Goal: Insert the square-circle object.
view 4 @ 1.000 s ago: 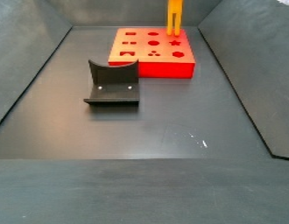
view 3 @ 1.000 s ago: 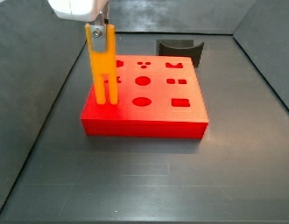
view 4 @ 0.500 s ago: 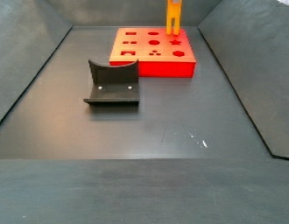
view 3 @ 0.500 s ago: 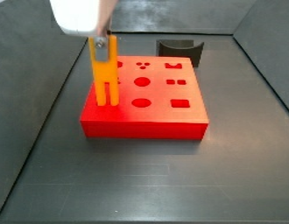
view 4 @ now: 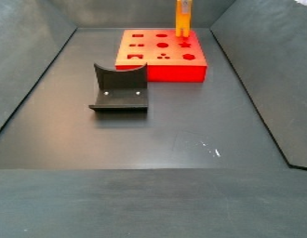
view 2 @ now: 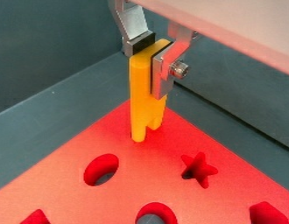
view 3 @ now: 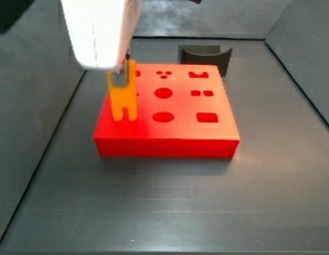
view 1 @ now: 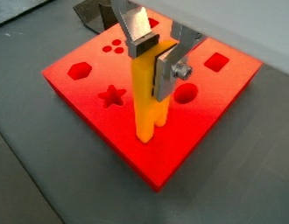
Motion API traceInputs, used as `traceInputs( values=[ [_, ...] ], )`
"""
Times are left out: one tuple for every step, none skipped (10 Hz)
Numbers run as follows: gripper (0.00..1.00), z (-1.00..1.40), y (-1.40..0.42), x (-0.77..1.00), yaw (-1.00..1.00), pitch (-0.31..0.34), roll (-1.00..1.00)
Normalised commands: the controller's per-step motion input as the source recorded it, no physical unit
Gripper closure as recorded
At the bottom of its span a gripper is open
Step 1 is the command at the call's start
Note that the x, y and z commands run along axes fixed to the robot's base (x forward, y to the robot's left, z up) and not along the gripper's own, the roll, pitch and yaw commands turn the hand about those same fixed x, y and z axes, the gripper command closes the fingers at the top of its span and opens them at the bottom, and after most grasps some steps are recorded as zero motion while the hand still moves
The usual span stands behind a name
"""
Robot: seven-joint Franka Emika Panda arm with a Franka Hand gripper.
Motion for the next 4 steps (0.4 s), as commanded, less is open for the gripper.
traceInputs(
  values=[
    [1.00, -0.75, -0.01, 0.00, 0.00, -0.069, 0.10],
    [1.00, -1.00, 0.00, 0.00, -0.10, -0.100, 0.00],
    [1.00, -0.69, 0.00, 0.00, 0.00, -0.059, 0.00],
    [1.00, 0.00, 0.00, 0.00, 0.00, 0.000, 0.00]
  ],
)
